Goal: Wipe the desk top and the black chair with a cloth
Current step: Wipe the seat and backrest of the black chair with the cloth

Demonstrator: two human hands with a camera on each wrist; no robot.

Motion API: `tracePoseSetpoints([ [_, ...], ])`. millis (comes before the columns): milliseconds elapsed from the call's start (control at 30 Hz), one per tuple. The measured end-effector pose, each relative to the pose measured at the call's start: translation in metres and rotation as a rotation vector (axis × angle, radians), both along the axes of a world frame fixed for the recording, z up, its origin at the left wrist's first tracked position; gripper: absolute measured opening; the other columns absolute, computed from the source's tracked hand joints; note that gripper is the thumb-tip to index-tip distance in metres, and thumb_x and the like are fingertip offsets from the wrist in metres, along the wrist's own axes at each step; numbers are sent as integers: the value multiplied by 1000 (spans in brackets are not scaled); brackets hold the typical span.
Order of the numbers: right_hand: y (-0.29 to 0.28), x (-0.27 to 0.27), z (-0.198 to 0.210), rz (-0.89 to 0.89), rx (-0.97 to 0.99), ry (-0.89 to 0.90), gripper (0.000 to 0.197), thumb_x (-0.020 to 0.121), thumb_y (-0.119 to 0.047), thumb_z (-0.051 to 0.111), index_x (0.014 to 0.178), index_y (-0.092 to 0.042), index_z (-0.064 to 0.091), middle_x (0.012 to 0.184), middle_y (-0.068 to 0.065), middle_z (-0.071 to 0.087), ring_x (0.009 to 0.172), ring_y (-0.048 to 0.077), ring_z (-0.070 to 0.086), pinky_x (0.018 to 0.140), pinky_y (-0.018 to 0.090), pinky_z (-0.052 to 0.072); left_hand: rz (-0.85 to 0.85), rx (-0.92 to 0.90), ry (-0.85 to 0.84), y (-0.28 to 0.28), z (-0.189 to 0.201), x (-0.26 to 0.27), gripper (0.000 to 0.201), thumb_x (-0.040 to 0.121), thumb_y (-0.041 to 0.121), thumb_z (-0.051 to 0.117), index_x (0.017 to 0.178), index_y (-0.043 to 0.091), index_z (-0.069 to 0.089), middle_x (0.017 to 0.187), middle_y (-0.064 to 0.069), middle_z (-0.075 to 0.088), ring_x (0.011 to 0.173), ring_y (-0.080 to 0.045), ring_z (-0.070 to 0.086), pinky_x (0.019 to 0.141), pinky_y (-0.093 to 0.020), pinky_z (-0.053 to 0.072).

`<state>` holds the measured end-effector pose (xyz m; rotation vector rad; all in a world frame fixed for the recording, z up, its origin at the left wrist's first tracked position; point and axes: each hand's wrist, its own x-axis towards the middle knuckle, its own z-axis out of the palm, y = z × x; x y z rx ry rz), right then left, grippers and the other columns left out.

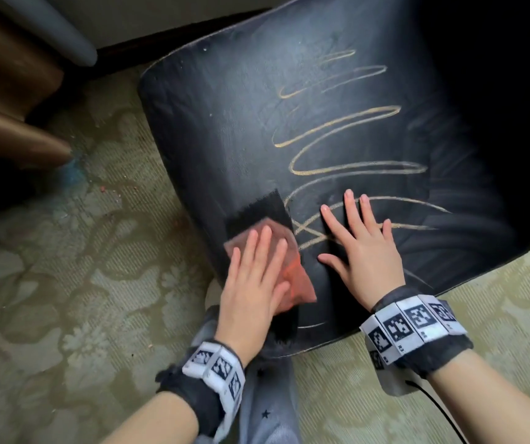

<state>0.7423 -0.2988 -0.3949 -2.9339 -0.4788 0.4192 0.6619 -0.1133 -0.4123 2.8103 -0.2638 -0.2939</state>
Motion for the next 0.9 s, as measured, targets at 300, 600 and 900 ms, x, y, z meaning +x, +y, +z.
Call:
tracePoseSetpoints([
  [300, -2, -1, -2, 3, 9, -19, 77, 70, -35, 77, 139, -18, 45, 147, 20, 35, 133, 44, 35, 89, 68, 40, -305, -17, 39, 18, -13, -45, 75, 87, 49, 37, 151, 20, 12, 159, 0, 5, 146, -15, -3, 117, -35, 7],
  [600, 10, -4, -3, -39, 5, -23, 73, 74, -38, 72, 139, -18, 45, 148, 21, 34, 133, 44, 34, 89, 67, 39, 472, -326, 199, -3, -2, -23, 63, 96, 55, 17, 148, 37, -13, 157, 7, -17, 146, -13, -12, 118, -34, -1],
  [900, 13, -4, -3, -34, -38, 1, 72, 74, -37, 72, 139, -17, 46, 146, 22, 36, 132, 45, 36, 88, 67, 40, 609, -494, 318, -12, 3, -64, 76, 83, 62, 23, 141, 46, -22, 149, 23, -33, 140, -2, -24, 119, -33, 7],
])
